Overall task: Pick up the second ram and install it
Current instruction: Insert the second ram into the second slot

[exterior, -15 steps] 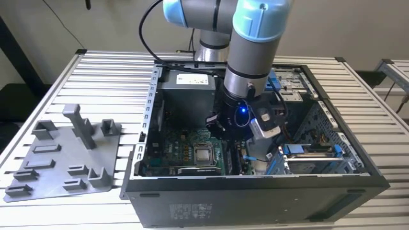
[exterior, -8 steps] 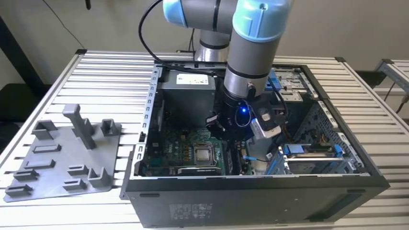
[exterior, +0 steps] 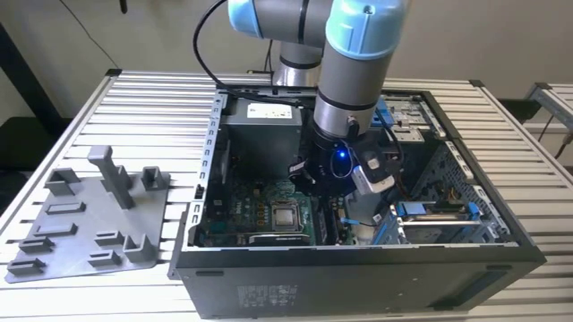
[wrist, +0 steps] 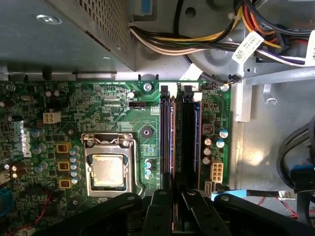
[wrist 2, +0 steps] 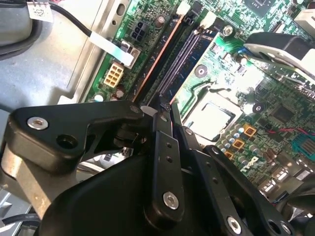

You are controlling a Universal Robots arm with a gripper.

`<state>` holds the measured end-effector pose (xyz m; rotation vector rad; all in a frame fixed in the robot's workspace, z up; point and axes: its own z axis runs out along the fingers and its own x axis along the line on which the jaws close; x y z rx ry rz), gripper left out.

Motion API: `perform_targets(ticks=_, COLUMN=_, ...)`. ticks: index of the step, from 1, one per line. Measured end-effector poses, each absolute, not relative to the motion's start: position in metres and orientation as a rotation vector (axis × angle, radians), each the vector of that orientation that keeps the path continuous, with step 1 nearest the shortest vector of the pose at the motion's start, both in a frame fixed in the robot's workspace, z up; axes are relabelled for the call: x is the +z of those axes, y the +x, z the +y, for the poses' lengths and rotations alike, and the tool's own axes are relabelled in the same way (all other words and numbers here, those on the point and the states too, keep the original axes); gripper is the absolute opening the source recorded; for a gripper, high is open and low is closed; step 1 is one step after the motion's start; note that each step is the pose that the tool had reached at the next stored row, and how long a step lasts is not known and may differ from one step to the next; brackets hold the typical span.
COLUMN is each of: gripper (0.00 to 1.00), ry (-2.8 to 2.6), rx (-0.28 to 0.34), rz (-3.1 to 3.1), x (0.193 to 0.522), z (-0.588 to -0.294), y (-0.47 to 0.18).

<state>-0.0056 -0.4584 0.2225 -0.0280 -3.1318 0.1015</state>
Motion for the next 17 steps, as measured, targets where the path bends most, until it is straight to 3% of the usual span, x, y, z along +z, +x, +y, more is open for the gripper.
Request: perform_targets(ticks=17, gripper=0.14, ry=-0.008, rx=0.096, rz=-3.132, x=0.2181, z=-0.4584, y=-0.0055)
